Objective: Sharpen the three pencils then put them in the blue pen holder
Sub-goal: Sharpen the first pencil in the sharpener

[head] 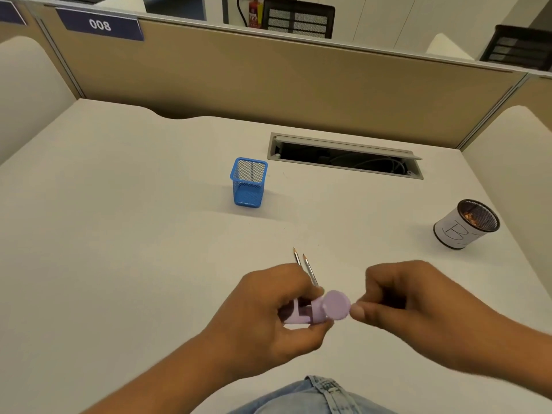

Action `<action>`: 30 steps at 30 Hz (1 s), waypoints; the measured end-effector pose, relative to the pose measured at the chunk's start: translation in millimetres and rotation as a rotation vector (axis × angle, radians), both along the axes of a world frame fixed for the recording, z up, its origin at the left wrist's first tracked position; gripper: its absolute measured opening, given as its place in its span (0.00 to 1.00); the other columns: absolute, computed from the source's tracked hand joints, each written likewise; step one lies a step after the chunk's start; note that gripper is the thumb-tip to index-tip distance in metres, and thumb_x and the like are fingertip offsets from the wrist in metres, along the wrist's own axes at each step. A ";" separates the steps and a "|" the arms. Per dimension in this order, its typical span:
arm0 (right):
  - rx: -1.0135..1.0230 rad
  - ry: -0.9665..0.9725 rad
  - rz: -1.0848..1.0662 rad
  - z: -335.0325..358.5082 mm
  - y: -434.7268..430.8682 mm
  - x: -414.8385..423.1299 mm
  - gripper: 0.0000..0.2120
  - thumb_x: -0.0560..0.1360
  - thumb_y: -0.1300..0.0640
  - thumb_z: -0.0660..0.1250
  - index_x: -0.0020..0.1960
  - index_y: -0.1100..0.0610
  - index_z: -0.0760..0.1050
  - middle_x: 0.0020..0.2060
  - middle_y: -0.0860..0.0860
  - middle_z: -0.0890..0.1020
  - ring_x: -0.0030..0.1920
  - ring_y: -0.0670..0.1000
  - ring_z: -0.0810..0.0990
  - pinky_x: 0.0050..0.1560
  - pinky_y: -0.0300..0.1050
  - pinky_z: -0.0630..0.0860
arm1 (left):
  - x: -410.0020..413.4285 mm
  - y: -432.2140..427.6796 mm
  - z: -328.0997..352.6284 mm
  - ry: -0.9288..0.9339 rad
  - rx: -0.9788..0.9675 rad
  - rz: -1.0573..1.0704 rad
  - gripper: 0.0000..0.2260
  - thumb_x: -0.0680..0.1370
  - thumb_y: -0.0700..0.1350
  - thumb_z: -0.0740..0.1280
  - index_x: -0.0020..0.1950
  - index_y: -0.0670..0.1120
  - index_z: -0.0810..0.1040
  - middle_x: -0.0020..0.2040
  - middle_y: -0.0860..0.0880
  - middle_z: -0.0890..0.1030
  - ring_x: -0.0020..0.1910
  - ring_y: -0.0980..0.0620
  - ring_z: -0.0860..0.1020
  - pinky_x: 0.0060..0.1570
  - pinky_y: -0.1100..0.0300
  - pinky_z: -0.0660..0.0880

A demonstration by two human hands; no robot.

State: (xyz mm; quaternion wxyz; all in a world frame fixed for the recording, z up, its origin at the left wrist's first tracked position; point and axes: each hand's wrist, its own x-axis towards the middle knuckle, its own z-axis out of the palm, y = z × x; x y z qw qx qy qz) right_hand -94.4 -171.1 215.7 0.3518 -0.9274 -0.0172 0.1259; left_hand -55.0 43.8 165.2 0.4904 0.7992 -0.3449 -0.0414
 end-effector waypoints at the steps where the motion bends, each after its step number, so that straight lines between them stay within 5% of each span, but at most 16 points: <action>1: 0.151 0.200 -0.108 -3.0 -1.0 3.4 0.17 0.72 0.46 0.73 0.30 0.52 0.72 0.23 0.44 0.73 0.26 0.48 0.64 0.28 0.39 0.60 | 1.3 -1.8 -3.5 -0.047 0.027 -0.021 0.11 0.69 0.45 0.77 0.38 0.51 0.74 0.33 0.60 0.72 0.30 0.58 0.67 0.32 0.73 0.62; 4: 0.150 0.348 -0.074 -1.6 -2.4 10.4 0.16 0.72 0.48 0.74 0.31 0.54 0.74 0.23 0.47 0.76 0.26 0.48 0.67 0.28 0.38 0.63 | 1.7 -3.9 -7.9 0.059 0.021 0.000 0.12 0.69 0.45 0.77 0.37 0.53 0.73 0.32 0.60 0.73 0.29 0.58 0.69 0.31 0.73 0.63; 10: -0.268 -0.381 0.318 9.5 -12.7 9.2 0.06 0.73 0.46 0.70 0.42 0.46 0.76 0.34 0.41 0.79 0.33 0.41 0.75 0.33 0.29 0.69 | 5.8 1.0 8.6 0.554 -0.082 0.042 0.11 0.69 0.44 0.78 0.35 0.51 0.76 0.27 0.57 0.77 0.25 0.60 0.71 0.28 0.70 0.69; 12: -0.462 -0.664 0.495 9.1 -20.0 10.6 0.08 0.76 0.50 0.69 0.42 0.54 0.80 0.36 0.45 0.82 0.33 0.50 0.77 0.31 0.45 0.74 | 3.1 -1.8 16.0 0.660 -0.155 0.003 0.10 0.70 0.41 0.76 0.35 0.48 0.76 0.25 0.57 0.76 0.24 0.59 0.65 0.27 0.71 0.67; 14: -0.551 -0.863 0.537 10.8 -21.3 11.5 0.11 0.75 0.55 0.72 0.38 0.60 0.82 0.34 0.53 0.83 0.29 0.58 0.76 0.27 0.49 0.73 | 0.1 -3.0 22.4 0.782 -0.258 -0.025 0.07 0.72 0.35 0.73 0.39 0.39 0.75 0.22 0.58 0.75 0.28 0.56 0.58 0.24 0.74 0.66; 15: -0.564 -0.933 0.537 12.5 -19.5 10.8 0.12 0.75 0.56 0.72 0.35 0.61 0.82 0.32 0.54 0.83 0.27 0.58 0.74 0.26 0.49 0.71 | -0.7 -2.7 23.5 0.788 -0.278 -0.027 0.08 0.72 0.34 0.73 0.40 0.36 0.75 0.22 0.58 0.75 0.42 0.62 0.60 0.24 0.74 0.66; 16: -0.571 -0.947 0.534 12.3 -18.3 9.3 0.13 0.75 0.56 0.72 0.34 0.61 0.81 0.30 0.54 0.81 0.25 0.58 0.73 0.24 0.48 0.70 | -1.0 -2.6 22.9 0.738 -0.275 -0.020 0.09 0.71 0.35 0.74 0.40 0.37 0.75 0.24 0.57 0.75 0.24 0.66 0.74 0.26 0.73 0.67; 17: -0.558 -0.908 0.540 11.8 -17.5 6.4 0.13 0.75 0.55 0.71 0.34 0.59 0.79 0.28 0.53 0.80 0.25 0.58 0.71 0.23 0.47 0.68 | -1.6 -2.5 20.1 0.646 -0.253 0.000 0.10 0.70 0.38 0.76 0.39 0.39 0.75 0.26 0.57 0.76 0.24 0.58 0.67 0.27 0.71 0.68; 19: -0.481 -0.693 0.471 11.2 -13.8 1.6 0.12 0.77 0.48 0.67 0.36 0.48 0.72 0.25 0.43 0.73 0.24 0.52 0.69 0.22 0.43 0.65 | -2.8 -2.5 10.8 0.372 -0.170 0.052 0.10 0.69 0.43 0.78 0.37 0.45 0.77 0.29 0.57 0.76 0.27 0.59 0.71 0.30 0.68 0.69; 22: -0.145 0.012 0.098 11.2 -5.6 4.4 0.18 0.74 0.41 0.68 0.32 0.48 0.66 0.22 0.42 0.69 0.23 0.46 0.63 0.25 0.38 0.61 | -2.5 -2.5 1.5 -0.137 -0.026 -0.010 0.08 0.71 0.46 0.75 0.41 0.48 0.76 0.34 0.56 0.74 0.31 0.57 0.71 0.29 0.66 0.70; 25: 0.192 0.581 -0.073 8.1 -4.9 5.2 0.19 0.71 0.44 0.72 0.31 0.52 0.70 0.22 0.47 0.71 0.23 0.48 0.62 0.25 0.39 0.59 | -5.6 0.2 -11.7 -0.358 0.064 -0.120 0.06 0.73 0.46 0.72 0.45 0.48 0.76 0.36 0.49 0.78 0.32 0.50 0.74 0.26 0.57 0.73; 30: -0.043 0.265 0.082 6.2 -0.9 2.1 0.20 0.75 0.38 0.63 0.38 0.54 0.70 0.23 0.47 0.73 0.25 0.45 0.65 0.29 0.41 0.64 | -8.2 6.4 -9.3 0.028 -0.027 -0.001 0.09 0.70 0.47 0.77 0.39 0.51 0.76 0.33 0.57 0.73 0.29 0.57 0.69 0.29 0.69 0.67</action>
